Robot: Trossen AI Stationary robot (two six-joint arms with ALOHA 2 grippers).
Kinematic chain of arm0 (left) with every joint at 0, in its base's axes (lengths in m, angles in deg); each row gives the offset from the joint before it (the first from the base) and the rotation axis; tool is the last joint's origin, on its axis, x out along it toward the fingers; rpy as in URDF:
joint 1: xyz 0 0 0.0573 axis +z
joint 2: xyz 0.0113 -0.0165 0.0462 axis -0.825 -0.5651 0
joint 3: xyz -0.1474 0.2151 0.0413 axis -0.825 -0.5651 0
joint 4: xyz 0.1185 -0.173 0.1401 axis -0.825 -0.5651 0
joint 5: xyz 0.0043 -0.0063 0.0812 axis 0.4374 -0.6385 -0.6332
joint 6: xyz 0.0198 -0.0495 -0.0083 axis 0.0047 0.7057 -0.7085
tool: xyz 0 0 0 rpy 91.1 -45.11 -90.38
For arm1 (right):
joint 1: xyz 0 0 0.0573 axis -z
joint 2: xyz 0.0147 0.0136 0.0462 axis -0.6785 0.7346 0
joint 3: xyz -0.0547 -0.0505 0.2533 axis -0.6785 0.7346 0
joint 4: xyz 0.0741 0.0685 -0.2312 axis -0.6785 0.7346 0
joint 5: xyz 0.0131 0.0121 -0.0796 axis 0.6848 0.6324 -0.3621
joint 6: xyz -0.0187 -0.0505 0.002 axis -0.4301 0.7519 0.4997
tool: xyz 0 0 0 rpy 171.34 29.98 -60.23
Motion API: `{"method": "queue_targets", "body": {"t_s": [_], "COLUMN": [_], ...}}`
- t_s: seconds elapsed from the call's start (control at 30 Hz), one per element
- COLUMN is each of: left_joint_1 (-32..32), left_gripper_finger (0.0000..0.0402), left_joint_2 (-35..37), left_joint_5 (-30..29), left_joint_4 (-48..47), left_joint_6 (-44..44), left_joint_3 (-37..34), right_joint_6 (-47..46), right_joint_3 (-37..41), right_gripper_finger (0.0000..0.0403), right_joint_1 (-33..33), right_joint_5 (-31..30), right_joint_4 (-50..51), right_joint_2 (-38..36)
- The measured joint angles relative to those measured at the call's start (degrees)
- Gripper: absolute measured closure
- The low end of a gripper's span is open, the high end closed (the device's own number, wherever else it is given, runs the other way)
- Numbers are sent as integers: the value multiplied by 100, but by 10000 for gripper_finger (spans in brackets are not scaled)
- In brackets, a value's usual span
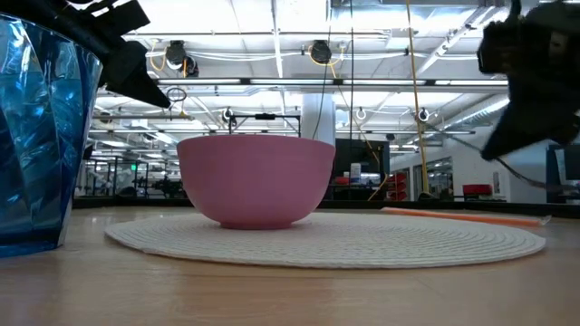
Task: Pick & Place Utensil
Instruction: Put the blue fork into the pink bowl
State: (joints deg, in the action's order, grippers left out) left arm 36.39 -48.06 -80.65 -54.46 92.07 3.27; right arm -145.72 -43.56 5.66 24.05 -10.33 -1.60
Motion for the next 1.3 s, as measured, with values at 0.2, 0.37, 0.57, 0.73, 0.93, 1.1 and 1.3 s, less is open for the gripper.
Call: {"method": "queue_targets", "body": {"t_s": [0.2, 0.37, 0.57, 0.73, 0.93, 1.1, 1.3], "left_joint_1": [0, 0, -2, -2, 2, 2, -1], "left_gripper_finger": [268, 268, 268, 268, 268, 268, 268], "left_joint_2": [0, 0, 0, -127, -550, -699, -708], "left_joint_5": [0, 214, 757, 870, 1203, 1184, 1077], "left_joint_4": [145, 610, 1663, 2312, 3063, 3100, 2781], "left_joint_6": [5, -90, -458, -466, -913, -910, -930], "left_joint_3": [0, 0, 0, 2, 7, 7, 7], "right_joint_6": [1801, 3925, 5699, 6126, 6286, 6057, 5446], "right_joint_3": [-2, -4, -7, -11, -9, -9, -9], "right_gripper_finger": [403, 403, 403, 403, 403, 403, 403], "right_joint_1": [184, 518, 1174, 1764, 2119, 2252, 2337], "right_joint_5": [-741, -837, -599, 538, 1390, 1430, 1432], "right_joint_4": [-1095, -2378, -4045, -5333, -6878, -8337, -9371], "right_joint_2": [-186, -303, -254, 263, 1251, 2167, 3029]}}
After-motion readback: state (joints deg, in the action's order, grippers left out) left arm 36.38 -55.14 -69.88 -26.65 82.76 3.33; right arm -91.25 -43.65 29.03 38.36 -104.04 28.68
